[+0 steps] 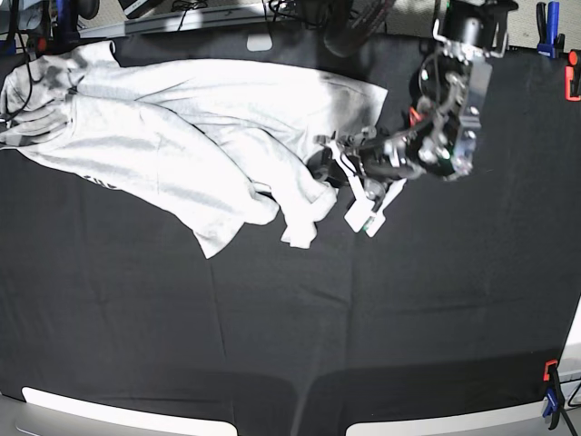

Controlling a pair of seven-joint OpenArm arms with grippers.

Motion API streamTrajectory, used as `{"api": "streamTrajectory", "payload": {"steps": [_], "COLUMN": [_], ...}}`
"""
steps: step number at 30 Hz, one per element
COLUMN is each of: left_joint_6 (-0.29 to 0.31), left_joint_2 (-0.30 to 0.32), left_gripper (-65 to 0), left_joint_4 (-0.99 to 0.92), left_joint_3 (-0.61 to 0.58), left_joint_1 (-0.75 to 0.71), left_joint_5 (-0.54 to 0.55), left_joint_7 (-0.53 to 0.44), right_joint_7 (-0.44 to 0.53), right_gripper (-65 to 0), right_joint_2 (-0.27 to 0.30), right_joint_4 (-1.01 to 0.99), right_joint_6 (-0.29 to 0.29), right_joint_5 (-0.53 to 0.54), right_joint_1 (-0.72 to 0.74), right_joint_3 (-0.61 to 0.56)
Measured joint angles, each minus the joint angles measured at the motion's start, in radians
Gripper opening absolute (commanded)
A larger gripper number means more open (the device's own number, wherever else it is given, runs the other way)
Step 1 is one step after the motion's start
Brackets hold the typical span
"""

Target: Layout the t-shirt on the table in an organized manner, then fold the t-shirt properly

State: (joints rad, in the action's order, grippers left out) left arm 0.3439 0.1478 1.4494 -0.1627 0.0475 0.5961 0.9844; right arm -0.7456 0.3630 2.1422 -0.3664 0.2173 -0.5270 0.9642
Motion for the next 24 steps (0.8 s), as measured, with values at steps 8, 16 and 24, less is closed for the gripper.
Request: {"api": "streamTrajectory", "payload": {"steps": [8,16,24], "left_joint_6": [-0.003,-0.003,0.045], "left_joint_2": [0.015,0.049,-0.043], "left_gripper": [-22.6,-22.6,-22.7], "left_joint_4": [0.018,0.021,0.024], "left_joint_3": [0.091,0.104,0.104], "left_joint_1": [-0.001,-0.030,-0.147], "left_joint_5": [0.040,0.174,0.212], "left_joint_7": [0.066,0.109,0.007], "right_joint_7": [-0.008,-0.015,-0.015], "right_gripper": [-38.9,-38.9,-38.9], "right_joint_2": [0.000,0.000,0.000], "right_joint_4": [0.000,0.000,0.000], "right_joint_6": [0.000,0.000,0.000], "right_joint_5": [0.000,0.000,0.000], "right_joint_1": [0.000,0.000,0.000], "right_joint_3": [0.000,0.000,0.000]}}
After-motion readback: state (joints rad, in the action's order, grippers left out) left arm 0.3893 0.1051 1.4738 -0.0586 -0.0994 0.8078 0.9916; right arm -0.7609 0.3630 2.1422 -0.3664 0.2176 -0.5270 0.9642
